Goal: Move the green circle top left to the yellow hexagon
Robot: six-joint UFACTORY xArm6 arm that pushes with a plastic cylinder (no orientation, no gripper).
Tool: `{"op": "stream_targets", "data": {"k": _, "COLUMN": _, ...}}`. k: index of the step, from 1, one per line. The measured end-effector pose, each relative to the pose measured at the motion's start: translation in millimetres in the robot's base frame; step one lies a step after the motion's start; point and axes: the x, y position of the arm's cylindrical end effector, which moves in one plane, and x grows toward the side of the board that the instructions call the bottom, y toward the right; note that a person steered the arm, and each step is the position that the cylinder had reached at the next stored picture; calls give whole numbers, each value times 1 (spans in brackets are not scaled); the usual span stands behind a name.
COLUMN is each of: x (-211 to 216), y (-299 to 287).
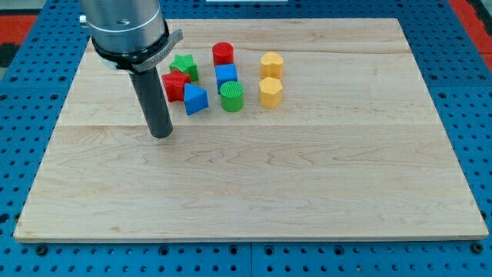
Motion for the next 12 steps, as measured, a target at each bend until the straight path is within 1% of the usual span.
{"op": "stream_targets", "data": {"k": 6, "x": -7, "y": 8}}
{"op": "stream_targets", "data": {"k": 7, "x": 3, "y": 30}}
{"op": "stream_targets", "data": {"k": 8, "x": 4, "y": 42}}
{"op": "stream_targets", "data": {"k": 9, "x": -3, "y": 47}}
{"op": "stream_targets", "data": {"k": 12, "x": -43, "y": 64}}
